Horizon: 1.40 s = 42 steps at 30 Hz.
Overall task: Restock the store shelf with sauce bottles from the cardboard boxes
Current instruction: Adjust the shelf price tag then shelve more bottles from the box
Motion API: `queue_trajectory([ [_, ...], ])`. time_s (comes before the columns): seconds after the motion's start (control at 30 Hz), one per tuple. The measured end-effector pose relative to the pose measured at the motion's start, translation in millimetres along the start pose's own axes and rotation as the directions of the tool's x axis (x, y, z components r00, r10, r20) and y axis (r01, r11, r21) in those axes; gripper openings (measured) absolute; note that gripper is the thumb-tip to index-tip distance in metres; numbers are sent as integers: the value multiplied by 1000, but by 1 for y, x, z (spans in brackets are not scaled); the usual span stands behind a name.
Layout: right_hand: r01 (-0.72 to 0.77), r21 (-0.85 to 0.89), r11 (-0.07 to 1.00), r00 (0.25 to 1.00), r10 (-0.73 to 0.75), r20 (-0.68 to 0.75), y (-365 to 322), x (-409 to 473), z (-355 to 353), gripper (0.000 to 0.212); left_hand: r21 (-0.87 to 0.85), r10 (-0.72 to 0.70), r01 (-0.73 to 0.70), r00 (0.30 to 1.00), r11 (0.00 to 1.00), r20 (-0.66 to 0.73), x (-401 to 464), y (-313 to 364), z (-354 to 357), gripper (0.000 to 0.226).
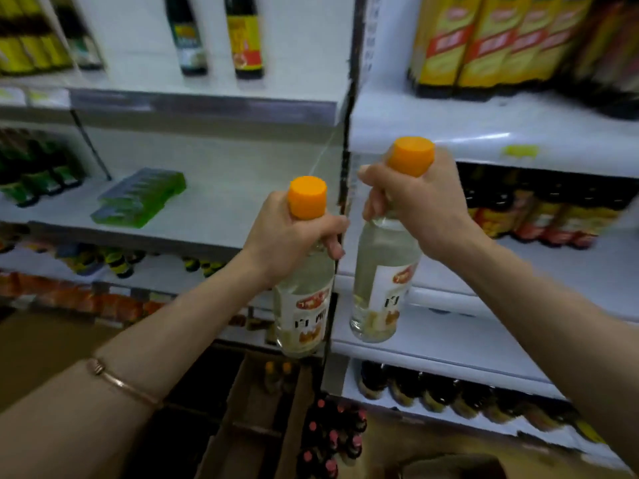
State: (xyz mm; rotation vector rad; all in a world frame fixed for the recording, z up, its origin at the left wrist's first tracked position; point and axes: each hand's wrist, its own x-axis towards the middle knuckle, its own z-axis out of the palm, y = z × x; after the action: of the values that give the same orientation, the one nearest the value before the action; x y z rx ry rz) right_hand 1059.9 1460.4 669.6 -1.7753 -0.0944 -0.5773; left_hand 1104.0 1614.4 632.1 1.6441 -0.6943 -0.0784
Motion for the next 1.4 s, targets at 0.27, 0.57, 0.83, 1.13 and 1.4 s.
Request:
queue_trajectory([
  [0.27, -19, -84, 996, 981, 3, -196, -72, -49, -114, 33, -151, 101, -65, 965, 986, 243, 5, 93, 100, 29],
  [0.57, -48, -179, 983, 886, -41, -462, -126, -136, -300, 28, -190, 176, -100, 879, 977, 444, -1, 181, 277, 27],
  [0.83, -67, -232, 970, 801, -86, -592, -162, -238, -479, 35, -354, 229, -23, 801, 935, 553, -38, 250, 487, 30],
  [1.13, -154, -272, 950, 728, -78, -681, -178, -289, -625, 33, -429, 291, 3, 730, 904, 619, -41, 310, 635, 38],
  [1.4, -153, -265, 952, 732, -71, -678, -161, -253, -735, 29, -404, 327, -76, 729, 912, 601, 26, 338, 730, 40],
])
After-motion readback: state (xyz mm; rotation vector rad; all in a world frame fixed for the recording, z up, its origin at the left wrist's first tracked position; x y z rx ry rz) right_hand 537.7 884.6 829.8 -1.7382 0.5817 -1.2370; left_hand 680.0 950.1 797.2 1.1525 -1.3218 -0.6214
